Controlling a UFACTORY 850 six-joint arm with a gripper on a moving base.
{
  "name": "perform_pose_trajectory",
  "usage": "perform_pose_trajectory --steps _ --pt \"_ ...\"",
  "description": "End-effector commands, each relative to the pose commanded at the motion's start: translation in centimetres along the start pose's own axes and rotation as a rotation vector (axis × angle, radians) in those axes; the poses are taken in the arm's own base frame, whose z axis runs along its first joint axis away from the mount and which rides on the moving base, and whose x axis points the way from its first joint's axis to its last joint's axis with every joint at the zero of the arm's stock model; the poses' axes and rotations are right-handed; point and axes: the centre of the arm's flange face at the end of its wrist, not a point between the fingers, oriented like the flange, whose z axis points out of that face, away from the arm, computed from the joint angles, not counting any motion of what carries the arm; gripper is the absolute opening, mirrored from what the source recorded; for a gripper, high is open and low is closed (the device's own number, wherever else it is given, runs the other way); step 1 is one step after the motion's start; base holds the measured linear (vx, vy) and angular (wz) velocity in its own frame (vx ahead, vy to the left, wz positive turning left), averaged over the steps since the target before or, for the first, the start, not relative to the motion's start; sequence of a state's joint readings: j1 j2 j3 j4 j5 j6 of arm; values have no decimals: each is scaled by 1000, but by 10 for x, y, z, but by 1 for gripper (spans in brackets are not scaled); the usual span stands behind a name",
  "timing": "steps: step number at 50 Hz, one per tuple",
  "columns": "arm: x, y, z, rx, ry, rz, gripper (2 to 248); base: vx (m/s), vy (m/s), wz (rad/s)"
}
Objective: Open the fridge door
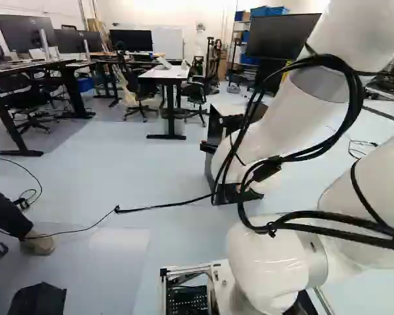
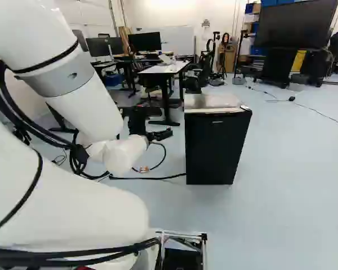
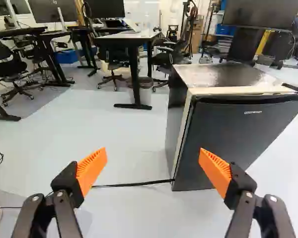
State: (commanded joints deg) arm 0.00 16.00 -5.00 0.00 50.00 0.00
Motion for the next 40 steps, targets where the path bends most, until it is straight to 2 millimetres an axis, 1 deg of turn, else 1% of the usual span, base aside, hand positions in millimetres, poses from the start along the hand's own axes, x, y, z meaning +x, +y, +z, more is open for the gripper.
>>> perform_pose_trajectory --steps 40 --pt "0 0 0 0 0 0 247 0 0 0"
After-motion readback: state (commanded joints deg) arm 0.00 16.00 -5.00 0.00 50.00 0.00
